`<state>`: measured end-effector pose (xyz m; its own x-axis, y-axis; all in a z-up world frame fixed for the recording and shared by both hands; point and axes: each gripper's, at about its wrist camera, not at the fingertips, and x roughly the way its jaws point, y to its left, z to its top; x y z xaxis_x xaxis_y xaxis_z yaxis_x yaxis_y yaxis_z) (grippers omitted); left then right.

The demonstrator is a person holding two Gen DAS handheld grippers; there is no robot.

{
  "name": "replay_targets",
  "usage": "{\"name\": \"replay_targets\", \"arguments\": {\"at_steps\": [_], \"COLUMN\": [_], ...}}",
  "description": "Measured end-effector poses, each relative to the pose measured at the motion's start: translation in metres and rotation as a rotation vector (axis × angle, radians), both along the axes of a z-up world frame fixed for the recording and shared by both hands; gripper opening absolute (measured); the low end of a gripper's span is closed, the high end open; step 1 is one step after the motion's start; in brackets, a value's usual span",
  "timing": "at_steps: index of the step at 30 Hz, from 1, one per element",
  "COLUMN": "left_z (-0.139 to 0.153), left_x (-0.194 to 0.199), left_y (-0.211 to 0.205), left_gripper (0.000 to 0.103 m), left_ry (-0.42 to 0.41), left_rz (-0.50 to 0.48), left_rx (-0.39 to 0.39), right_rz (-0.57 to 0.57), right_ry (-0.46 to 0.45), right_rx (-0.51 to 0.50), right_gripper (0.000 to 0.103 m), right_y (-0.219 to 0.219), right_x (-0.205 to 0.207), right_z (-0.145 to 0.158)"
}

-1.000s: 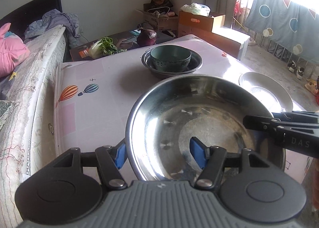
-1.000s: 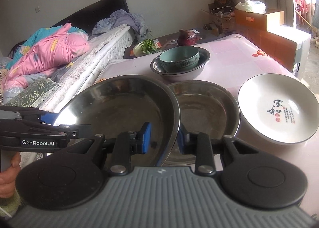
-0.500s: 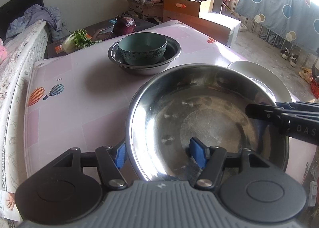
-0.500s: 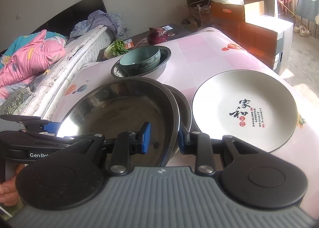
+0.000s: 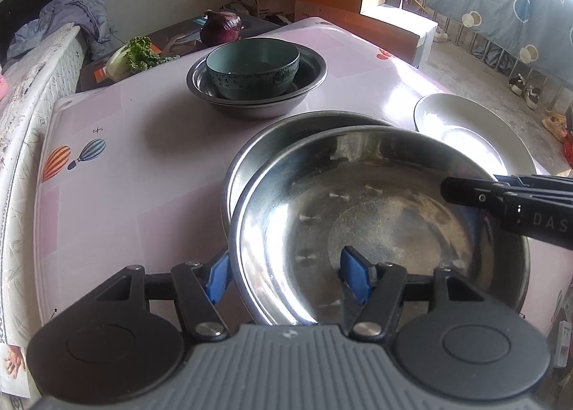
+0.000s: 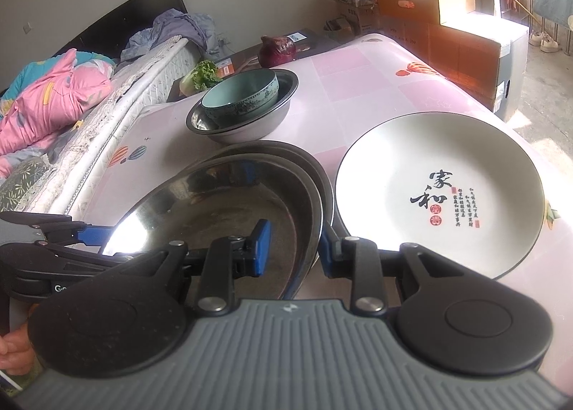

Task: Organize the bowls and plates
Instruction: 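Carry the large steel bowl over the steel bowl beside the white plate, then lower the large steel bowl onto the other steel bowl and open both tools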

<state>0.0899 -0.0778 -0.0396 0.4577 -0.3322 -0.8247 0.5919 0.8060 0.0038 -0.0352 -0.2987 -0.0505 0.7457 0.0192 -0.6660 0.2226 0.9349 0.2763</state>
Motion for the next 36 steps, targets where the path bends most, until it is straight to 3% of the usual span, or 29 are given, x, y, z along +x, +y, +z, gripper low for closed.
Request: {"name": "replay_targets", "arguments": {"at_steps": [13,26,36], "left_z": [0.002,0.009,0.021], "left_x": [0.002,0.001,-0.016], "left_y": [-0.005,0.004,0.003], "left_gripper": [0.066,0.068,0.08], "left_ry": [-0.031,-0.011,-0.075], "left_rz": [-0.011,-0.008,-0.019], "left_rx": [0.016,-0.044,-0.08], "right_rz": [-0.015,-0.038,-0.084], "right_ry": [0.006,0.004,-0.06], "right_rx": [0.033,0.025,0.054], "right_gripper": [0.028,0.029,0.052], "right_y": [-0.011,-0.016,-0.026], "right_x": [0.012,0.01,-0.017], "right_z": [-0.008,-0.007,0.007]}}
